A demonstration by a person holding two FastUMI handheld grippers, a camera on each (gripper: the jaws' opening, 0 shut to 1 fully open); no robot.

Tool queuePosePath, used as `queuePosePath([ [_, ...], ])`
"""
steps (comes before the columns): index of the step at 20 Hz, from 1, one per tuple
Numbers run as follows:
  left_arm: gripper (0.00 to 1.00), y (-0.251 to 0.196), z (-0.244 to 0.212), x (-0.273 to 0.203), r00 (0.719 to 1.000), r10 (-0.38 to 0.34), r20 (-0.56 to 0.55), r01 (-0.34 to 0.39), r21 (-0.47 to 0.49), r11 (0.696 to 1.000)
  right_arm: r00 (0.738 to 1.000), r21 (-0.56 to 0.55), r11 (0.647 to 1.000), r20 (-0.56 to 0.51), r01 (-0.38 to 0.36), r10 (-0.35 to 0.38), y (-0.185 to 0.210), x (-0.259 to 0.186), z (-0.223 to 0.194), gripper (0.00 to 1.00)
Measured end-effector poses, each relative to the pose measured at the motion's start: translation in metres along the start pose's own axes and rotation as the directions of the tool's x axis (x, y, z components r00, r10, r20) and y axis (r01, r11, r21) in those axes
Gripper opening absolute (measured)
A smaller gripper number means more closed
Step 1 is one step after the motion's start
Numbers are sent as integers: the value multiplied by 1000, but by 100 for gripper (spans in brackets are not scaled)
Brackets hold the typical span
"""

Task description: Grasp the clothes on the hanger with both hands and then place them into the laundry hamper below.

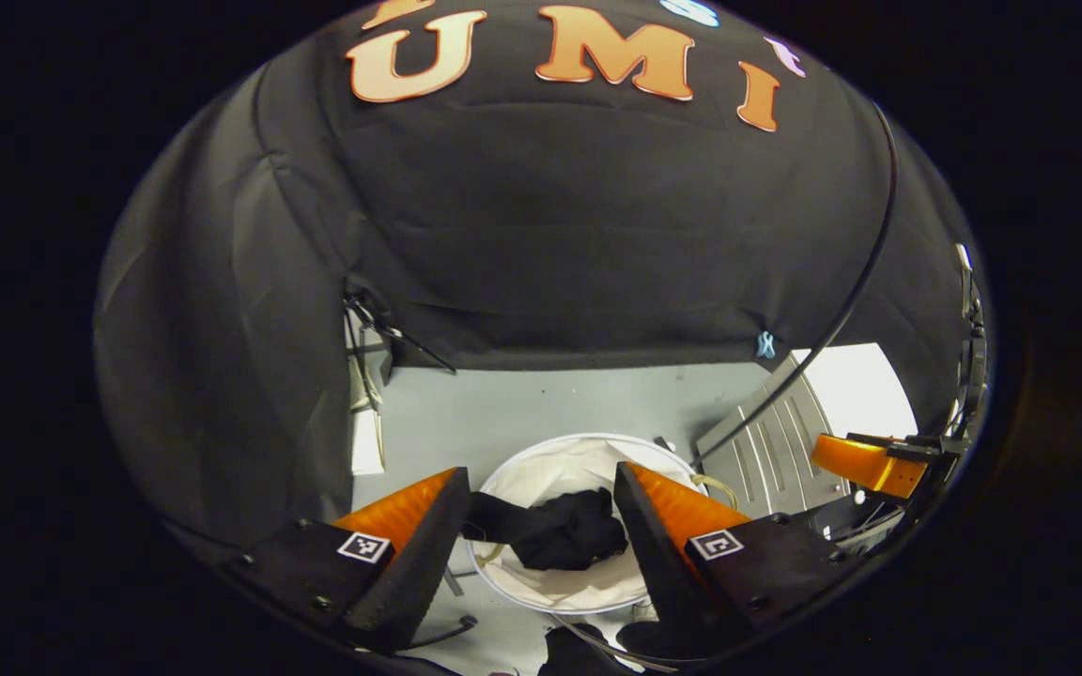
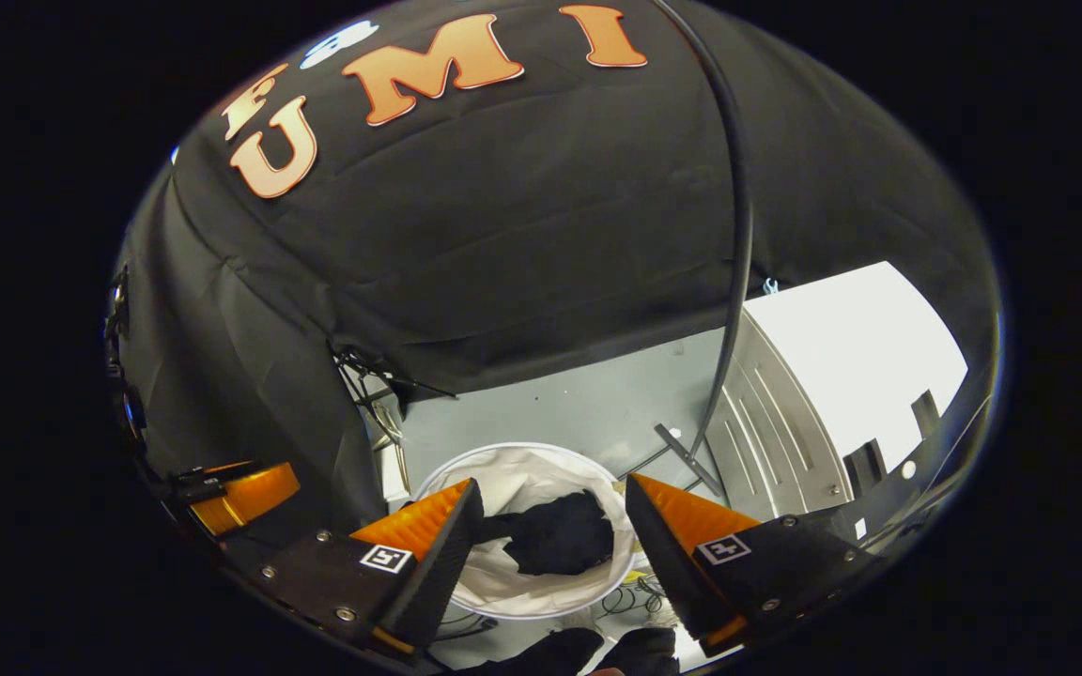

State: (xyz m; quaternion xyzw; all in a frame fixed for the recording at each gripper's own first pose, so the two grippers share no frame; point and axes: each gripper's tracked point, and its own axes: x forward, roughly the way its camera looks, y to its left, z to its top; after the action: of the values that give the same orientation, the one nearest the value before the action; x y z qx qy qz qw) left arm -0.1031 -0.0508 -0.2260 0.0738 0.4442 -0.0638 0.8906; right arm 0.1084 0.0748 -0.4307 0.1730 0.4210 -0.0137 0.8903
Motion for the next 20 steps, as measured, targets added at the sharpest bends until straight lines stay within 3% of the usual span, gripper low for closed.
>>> queuePosePath([
  [12,100,-5,17,-65,985,112,134,-99,-102,990,995,-10,999,90,31,-30,-98,-69,61,94],
  [15,100,0,31,-92,969,159,191,-138,-122,983,992,-22,999,119,49,-46,-121,-89,80,94],
  [20,100,-2,62,-138,940,177,291,-139,-145,980,974,-58,994,213,90,-76,-149,-132,127,94],
])
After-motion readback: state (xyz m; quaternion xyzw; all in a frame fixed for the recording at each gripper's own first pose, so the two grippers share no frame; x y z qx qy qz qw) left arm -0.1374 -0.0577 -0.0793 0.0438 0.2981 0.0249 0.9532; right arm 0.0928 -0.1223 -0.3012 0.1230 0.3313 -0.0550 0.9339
